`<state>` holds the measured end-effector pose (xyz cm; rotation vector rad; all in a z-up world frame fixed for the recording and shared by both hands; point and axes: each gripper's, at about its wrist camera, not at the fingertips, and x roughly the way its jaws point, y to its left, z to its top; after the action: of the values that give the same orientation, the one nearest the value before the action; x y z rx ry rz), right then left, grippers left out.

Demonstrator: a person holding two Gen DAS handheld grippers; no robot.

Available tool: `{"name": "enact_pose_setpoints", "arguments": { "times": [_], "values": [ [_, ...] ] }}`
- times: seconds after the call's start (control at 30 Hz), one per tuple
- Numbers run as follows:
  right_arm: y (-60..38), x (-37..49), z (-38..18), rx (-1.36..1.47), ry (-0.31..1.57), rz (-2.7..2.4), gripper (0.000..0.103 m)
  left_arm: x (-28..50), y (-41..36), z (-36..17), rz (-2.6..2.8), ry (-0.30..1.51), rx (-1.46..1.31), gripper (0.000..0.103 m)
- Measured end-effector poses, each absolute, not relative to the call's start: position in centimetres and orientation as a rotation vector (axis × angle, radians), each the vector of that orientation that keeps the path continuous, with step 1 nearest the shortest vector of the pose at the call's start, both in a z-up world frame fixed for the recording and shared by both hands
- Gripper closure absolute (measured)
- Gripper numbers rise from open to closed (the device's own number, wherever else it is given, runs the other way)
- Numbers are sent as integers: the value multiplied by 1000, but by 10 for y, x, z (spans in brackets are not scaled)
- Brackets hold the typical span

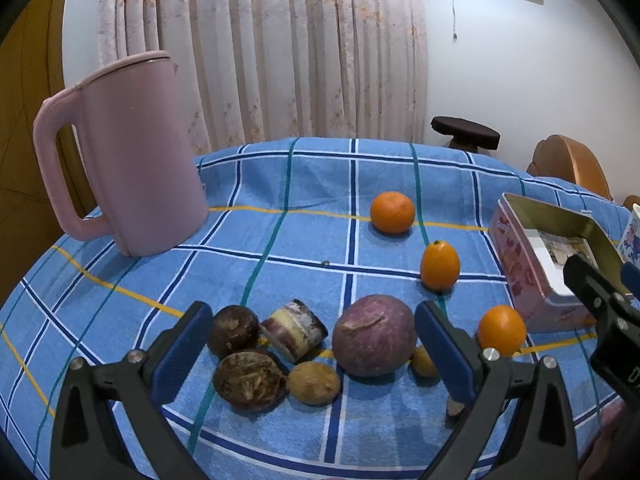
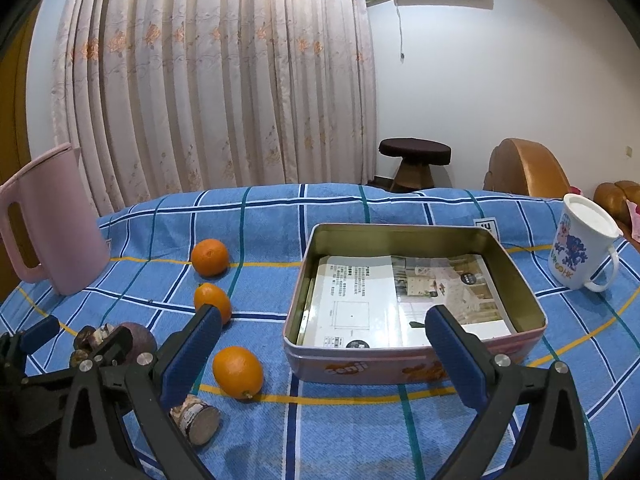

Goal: Organize fruits

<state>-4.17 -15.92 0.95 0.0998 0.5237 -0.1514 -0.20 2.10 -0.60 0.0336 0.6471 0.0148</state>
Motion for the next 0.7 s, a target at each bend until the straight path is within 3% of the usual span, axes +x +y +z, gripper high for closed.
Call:
{"name": "enact_pose_setpoints", "arguments": {
  "times": [0.7],
  "values": [
    [-158, -46, 3, 97, 561, -121, 1, -7, 29, -3, 20, 611, 79, 0]
  ]
}}
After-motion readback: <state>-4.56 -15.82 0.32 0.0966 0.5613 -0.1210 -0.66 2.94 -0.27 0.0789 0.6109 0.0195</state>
